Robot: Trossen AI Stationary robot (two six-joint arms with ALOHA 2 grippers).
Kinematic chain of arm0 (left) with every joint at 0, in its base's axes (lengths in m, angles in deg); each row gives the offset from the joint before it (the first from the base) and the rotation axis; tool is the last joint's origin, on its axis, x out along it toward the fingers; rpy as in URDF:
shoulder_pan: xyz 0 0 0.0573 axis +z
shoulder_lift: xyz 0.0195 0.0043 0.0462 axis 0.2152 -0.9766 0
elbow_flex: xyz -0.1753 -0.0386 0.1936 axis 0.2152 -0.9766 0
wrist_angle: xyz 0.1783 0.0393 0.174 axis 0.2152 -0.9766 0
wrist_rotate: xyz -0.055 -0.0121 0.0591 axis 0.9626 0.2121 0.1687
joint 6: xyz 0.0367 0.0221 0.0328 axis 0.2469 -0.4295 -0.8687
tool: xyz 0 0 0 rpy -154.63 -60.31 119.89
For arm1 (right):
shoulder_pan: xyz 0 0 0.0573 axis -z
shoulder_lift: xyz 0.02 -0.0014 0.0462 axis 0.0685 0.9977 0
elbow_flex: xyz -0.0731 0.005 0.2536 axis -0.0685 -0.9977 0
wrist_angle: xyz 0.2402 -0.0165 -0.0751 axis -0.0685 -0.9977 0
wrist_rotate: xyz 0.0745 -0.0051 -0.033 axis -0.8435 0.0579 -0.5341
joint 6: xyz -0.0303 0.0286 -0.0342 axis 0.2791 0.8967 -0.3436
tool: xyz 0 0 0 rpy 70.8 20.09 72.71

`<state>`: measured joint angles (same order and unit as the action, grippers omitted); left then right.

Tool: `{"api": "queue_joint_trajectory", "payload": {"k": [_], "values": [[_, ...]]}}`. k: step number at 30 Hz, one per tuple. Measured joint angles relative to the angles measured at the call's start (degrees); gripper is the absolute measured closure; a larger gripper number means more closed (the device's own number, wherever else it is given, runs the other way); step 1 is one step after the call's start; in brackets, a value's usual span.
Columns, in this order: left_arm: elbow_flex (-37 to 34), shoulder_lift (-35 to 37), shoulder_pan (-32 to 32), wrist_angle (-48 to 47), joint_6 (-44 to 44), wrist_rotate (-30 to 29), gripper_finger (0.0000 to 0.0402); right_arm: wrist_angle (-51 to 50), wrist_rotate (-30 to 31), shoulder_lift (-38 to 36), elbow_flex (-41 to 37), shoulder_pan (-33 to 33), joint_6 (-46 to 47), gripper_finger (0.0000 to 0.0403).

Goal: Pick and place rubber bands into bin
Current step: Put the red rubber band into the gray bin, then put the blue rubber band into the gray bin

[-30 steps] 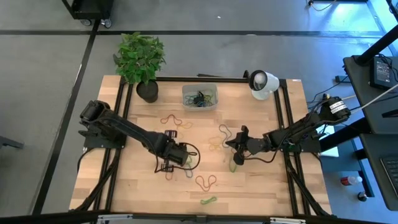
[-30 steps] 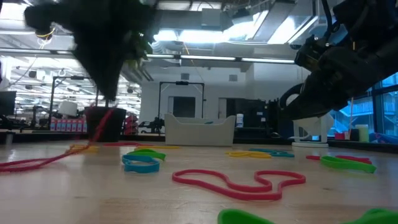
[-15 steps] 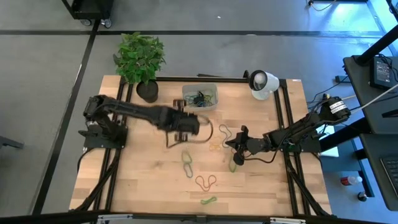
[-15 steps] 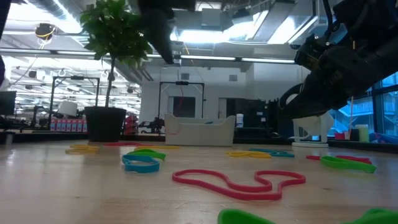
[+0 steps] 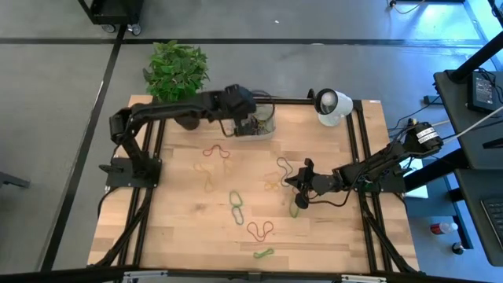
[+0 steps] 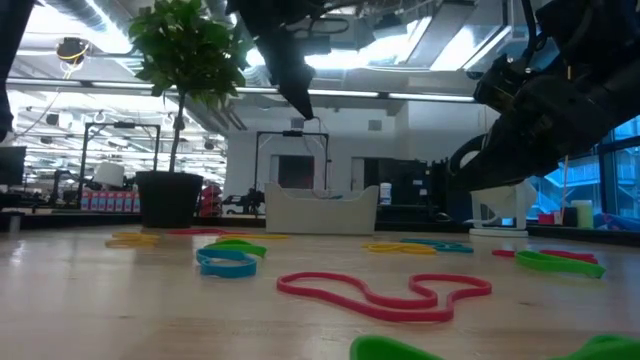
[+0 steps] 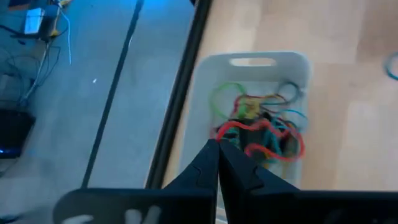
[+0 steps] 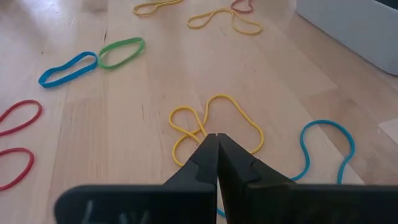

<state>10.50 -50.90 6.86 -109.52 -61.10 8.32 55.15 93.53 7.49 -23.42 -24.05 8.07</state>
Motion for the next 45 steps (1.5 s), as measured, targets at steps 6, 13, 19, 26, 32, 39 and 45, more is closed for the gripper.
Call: {"api": "queue_joint_trajectory", "payload": {"k": [6,13,19,26,32,39,45], "values": [[0.1,-1.9,6.6,3.2,0.6,6.5,0.0400,-0.1,0.0,0.0,0.0,0.0,-0.2,0.0398],[0.0,-10.0,9.3,3.1,1.1,12.5,0.0400,-0.4,0.0,0.0,0.0,0.0,-0.2,0.0398],[0.0,-18.0,9.3,5.2,0.7,13.4,0.0400,-0.5,0.0,0.0,0.0,0.0,-0.2,0.0398],[0.0,-22.2,9.2,4.9,0.7,14.7,0.0376,-0.5,0.0,0.0,0.0,0.0,-0.2,0.0398],[0.0,-22.1,8.9,4.5,1.1,15.1,0.0309,-0.5,0.0,0.0,0.0,0.0,-0.2,0.0398],[2.5,-20.1,8.5,-1.2,2.0,13.7,0.0250,-0.8,0.0,0.0,0.0,0.0,-0.1,0.0398],[3.4,-15.8,8.5,-5.7,5.3,13.7,0.0244,-0.9,0.0,0.0,0.0,0.1,-0.1,0.0398]]}}
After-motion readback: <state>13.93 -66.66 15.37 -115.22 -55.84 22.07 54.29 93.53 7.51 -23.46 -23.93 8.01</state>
